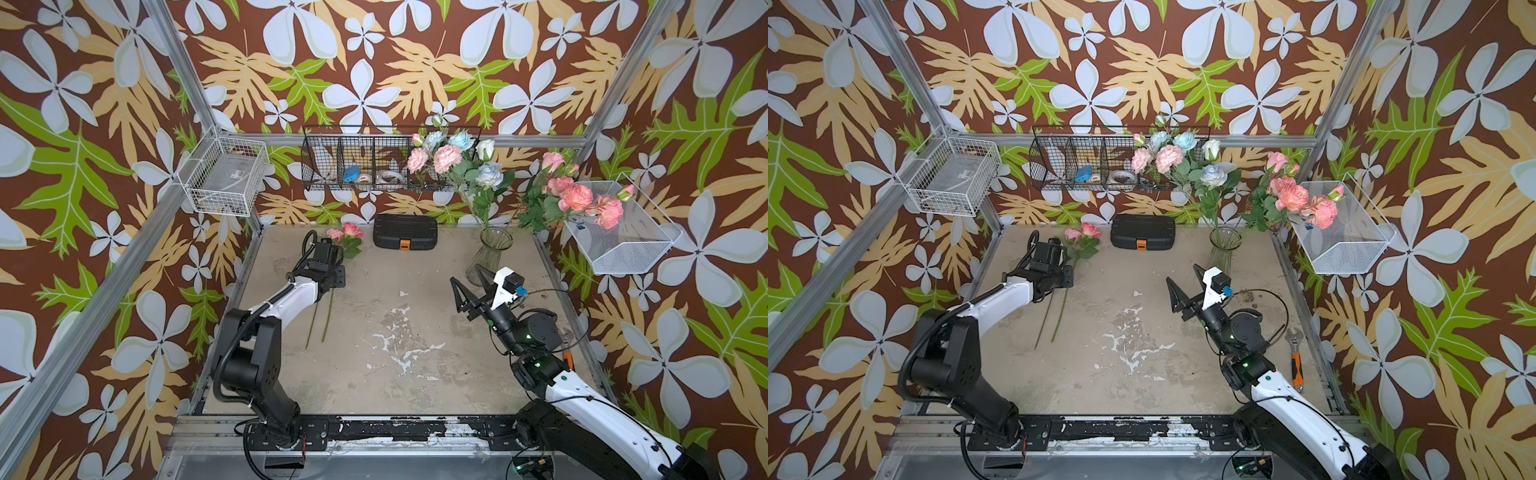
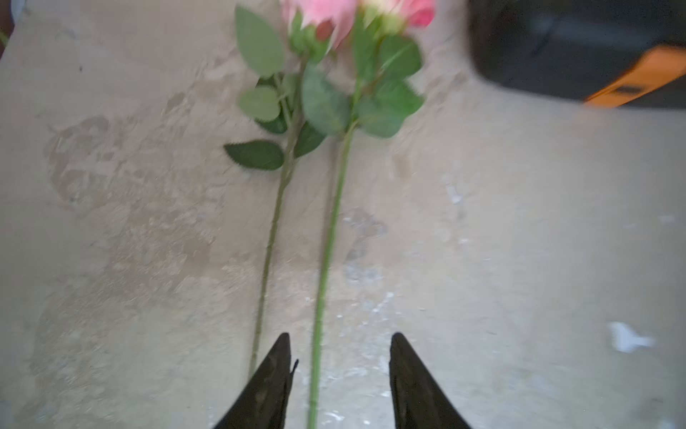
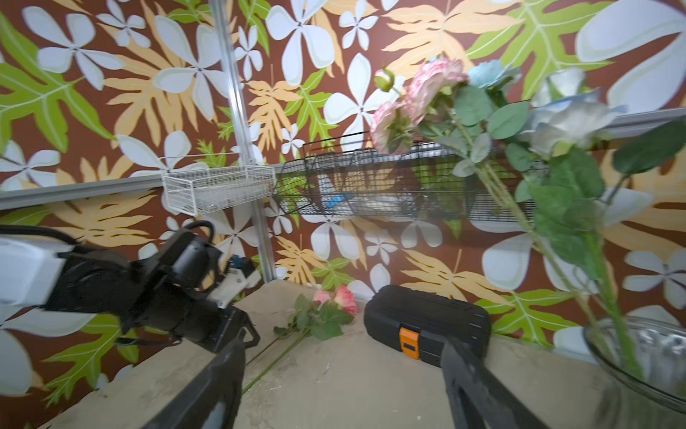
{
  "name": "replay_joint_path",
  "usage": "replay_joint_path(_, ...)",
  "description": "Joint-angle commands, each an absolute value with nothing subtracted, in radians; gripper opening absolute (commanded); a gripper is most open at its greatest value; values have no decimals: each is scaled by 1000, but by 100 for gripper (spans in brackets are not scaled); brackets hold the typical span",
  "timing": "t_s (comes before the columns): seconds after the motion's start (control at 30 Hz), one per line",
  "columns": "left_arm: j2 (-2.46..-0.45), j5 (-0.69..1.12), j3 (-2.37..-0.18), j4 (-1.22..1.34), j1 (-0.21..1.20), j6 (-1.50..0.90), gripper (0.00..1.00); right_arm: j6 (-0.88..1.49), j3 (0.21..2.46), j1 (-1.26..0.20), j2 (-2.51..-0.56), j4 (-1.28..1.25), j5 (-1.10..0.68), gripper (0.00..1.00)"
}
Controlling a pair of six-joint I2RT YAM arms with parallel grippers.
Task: Pick out pink flowers from the vase
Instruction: Place the flower at the center of the board.
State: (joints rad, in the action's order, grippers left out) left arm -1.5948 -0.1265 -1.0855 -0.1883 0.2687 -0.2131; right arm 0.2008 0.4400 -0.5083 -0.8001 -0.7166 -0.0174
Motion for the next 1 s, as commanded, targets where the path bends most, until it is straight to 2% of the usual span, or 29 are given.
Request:
replay_joint_path(0.0, -1468, -9, -1025, -4, 341, -263, 46, 247, 445, -424, -787, -683, 101, 83)
replay_joint_path(0.13, -1245, 51, -830, 301, 465, -321, 52, 427, 371, -189, -785, -749, -40, 80)
replay_joint_path(0.2, -1171, 145, -740, 471, 500, -350, 61, 414, 358, -134, -783, -748, -31, 79)
replay_joint_path(0.23, -1147, 189, -707, 550, 516, -360, 61, 389, 357, -116, -777, -740, -4, 78)
replay_joint_path(0.3, -1135, 308, -663, 678, 529, -373, 61, 360, 340, -83, -766, -765, 37, 77)
replay_joint_path(0.33, -1142, 383, -650, 742, 529, -380, 65, 357, 327, -65, -765, -807, 28, 76)
replay_joint_path(0.43, -1188, 509, -635, 865, 529, -425, 66, 324, 325, -42, -792, -895, 8, 74)
replay_joint_path(0.73, -1198, 570, -615, 907, 534, -474, 66, 201, 395, 21, -967, -1063, 39, 77)
replay_joint_path(0.97, -1148, 552, -587, 875, 534, -450, 66, 215, 481, 127, -1141, -1166, -74, 77)
